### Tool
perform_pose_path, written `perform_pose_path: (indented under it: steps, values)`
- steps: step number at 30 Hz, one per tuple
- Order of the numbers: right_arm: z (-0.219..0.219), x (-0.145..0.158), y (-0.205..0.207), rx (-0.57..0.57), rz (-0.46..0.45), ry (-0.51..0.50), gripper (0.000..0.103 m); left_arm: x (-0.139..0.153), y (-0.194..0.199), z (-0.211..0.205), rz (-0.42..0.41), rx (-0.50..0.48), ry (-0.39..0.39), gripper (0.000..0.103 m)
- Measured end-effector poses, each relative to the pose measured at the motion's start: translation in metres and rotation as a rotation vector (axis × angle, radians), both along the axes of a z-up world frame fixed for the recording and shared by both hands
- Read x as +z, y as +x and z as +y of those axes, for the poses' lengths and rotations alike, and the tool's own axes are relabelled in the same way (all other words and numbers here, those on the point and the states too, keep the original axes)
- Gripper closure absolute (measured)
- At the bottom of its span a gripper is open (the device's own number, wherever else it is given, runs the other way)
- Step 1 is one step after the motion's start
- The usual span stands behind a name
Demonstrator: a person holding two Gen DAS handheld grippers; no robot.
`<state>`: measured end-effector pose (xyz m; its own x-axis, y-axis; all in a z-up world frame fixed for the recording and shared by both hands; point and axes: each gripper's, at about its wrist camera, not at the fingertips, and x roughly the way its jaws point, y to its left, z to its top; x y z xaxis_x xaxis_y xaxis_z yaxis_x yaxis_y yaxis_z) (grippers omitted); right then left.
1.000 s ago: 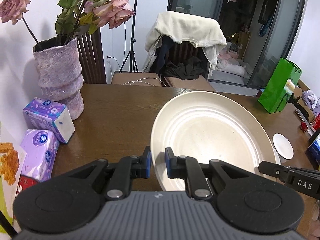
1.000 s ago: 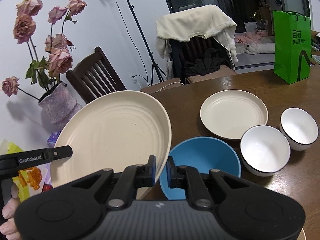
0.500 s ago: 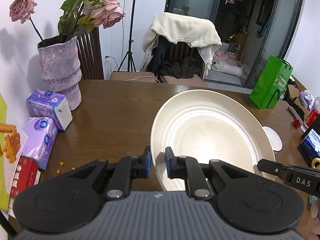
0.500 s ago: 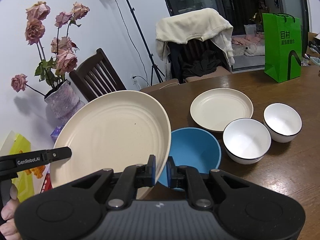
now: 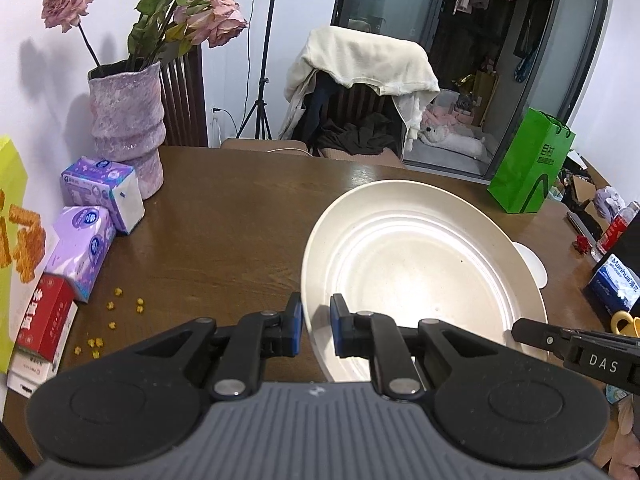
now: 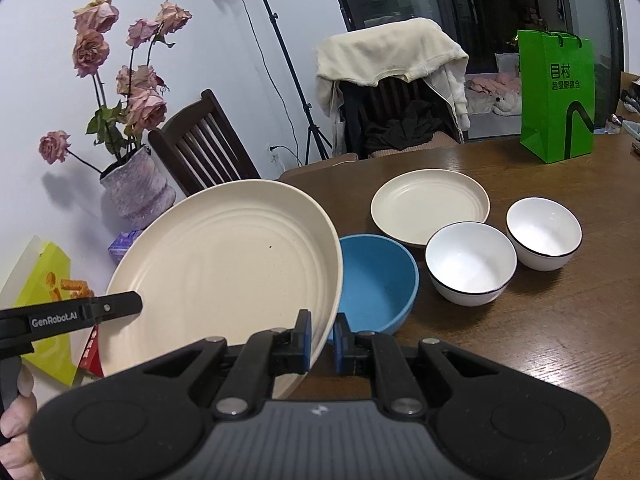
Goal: Organize plates and bowls
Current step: 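Carry the held beige plate with both grippers over the first placed plate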
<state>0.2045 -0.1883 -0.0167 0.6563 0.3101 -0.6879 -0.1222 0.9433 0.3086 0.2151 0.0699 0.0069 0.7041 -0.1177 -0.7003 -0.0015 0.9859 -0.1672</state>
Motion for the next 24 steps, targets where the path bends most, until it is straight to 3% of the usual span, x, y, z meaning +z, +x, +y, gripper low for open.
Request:
perform_pose_path:
  steps: [24]
  values:
    - [-0.039, -0.010, -0.053, 0.015, 0.000, -0.025, 0.092, -0.018, -0.058, -0.038, -0.001, -0.003, -0.019, 0.089]
